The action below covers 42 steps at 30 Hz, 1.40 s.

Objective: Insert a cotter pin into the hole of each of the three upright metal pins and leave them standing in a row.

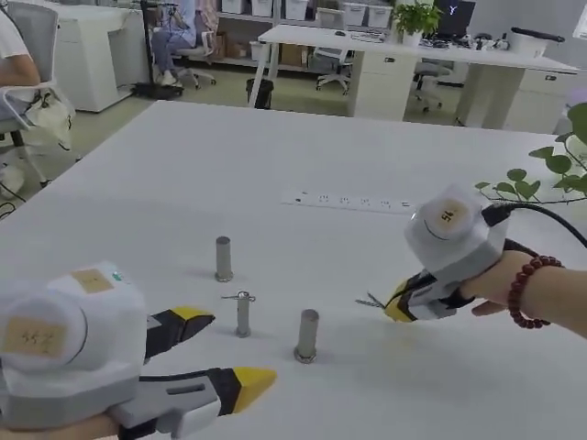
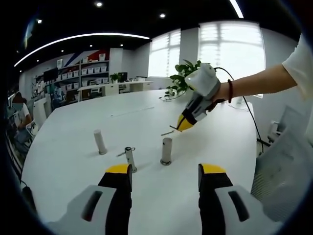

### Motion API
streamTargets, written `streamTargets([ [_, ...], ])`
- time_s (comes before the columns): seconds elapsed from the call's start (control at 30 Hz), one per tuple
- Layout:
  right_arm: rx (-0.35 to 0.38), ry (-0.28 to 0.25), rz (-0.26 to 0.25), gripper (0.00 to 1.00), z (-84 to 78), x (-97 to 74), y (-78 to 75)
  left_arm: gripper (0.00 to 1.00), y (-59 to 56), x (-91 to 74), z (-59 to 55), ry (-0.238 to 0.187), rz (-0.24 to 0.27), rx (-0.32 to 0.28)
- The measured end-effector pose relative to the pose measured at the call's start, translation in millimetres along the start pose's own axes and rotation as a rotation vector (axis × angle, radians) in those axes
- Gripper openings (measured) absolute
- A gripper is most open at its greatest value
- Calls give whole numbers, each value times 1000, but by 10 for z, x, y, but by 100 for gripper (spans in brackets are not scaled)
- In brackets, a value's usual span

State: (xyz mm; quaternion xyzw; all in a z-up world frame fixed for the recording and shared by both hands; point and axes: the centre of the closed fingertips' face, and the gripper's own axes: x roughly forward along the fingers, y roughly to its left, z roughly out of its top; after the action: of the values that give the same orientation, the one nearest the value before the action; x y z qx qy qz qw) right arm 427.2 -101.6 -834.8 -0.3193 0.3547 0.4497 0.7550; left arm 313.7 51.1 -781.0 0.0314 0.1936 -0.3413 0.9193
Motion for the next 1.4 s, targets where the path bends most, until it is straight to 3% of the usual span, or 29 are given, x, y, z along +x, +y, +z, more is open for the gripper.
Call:
streamTargets([
  [0.63,-102,-135,10,2,366,-374,510,40,-231,148,229,-10,-99,-60],
  [0.97,-183,-179,45,2,524,-426,842,34,-306,224,311,-8,-144,-139],
  [1.4,-282,-212,83,2,635,-440,1134,24,-372,266,299,12,-182,-223],
])
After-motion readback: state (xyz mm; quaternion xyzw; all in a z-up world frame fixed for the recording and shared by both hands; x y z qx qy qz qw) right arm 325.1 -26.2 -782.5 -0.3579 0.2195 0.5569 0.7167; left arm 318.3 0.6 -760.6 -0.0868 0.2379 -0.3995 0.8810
